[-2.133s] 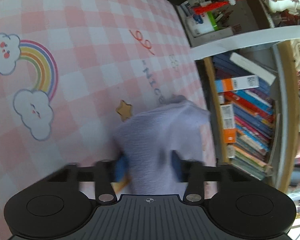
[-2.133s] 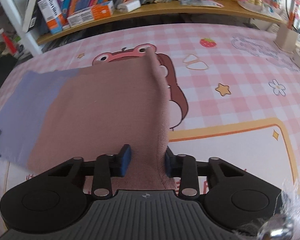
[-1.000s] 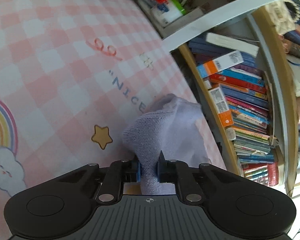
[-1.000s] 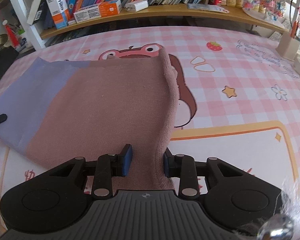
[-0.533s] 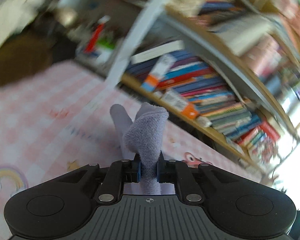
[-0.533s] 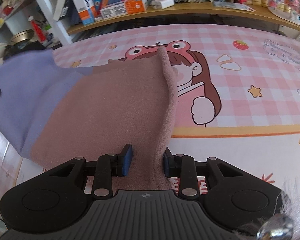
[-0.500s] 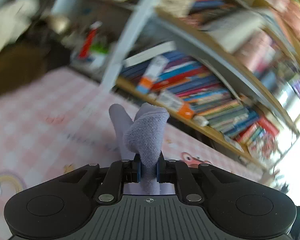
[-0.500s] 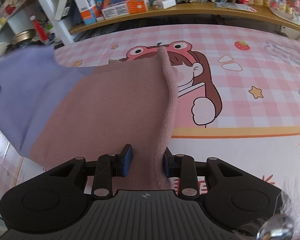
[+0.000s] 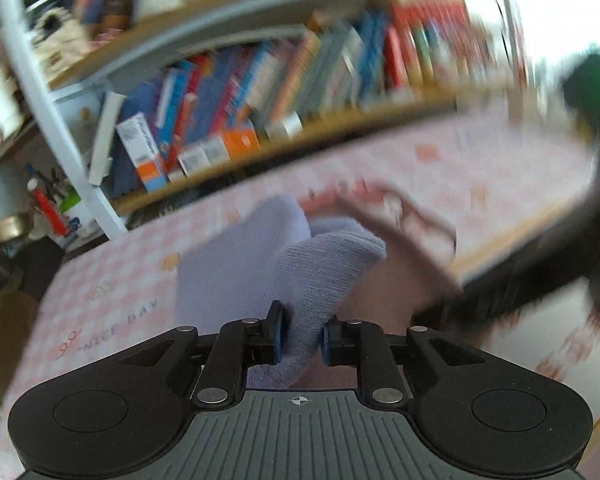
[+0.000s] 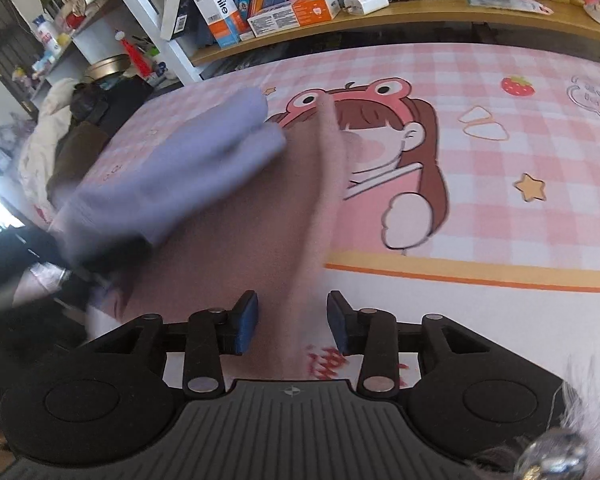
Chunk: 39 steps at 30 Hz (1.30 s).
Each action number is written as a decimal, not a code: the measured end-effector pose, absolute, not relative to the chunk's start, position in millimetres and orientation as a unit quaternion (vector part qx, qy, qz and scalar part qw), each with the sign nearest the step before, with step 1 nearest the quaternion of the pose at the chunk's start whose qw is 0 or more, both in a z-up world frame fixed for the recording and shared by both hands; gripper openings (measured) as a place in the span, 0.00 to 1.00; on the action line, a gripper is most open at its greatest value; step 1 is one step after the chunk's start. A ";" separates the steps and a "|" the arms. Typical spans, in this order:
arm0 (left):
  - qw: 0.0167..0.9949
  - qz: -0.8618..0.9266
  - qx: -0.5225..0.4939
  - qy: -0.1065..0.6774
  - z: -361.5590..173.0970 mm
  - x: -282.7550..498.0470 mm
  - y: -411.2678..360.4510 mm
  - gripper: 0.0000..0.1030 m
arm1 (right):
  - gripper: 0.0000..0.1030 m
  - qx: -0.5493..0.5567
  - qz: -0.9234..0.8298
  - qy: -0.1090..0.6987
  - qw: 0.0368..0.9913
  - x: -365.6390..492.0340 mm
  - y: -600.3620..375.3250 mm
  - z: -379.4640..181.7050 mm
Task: Fold clothes
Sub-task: 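Lift both sweater ends and fold them over toward the middle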
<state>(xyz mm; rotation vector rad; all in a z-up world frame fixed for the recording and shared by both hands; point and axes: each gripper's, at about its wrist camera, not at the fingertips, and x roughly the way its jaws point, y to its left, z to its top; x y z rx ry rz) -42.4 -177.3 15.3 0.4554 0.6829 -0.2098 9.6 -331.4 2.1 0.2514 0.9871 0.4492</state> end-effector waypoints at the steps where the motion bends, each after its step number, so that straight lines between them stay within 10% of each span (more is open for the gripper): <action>1: 0.904 -0.097 0.241 0.338 6.8 -43.5 -184.5 0.22 | 0.35 0.123 0.217 0.468 0.848 7.7 -337.7 3.5; 10: 0.879 -0.074 0.325 0.341 -14.0 -61.3 -217.0 0.46 | 0.37 0.147 0.246 0.458 0.841 -1.0 -372.1 16.5; 23: 0.946 -0.063 0.091 0.305 65.2 -100.6 -161.0 0.60 | 0.54 0.198 0.276 0.454 0.823 6.0 -376.1 21.1; 34: 0.950 0.000 -0.004 0.313 52.4 -59.5 -83.9 0.57 | 0.63 0.219 0.283 0.457 0.815 11.9 -352.7 28.6; 39: 0.935 -0.046 -0.012 0.350 25.6 -37.0 -80.1 0.34 | 0.68 0.224 0.282 0.458 0.813 16.5 -339.2 31.8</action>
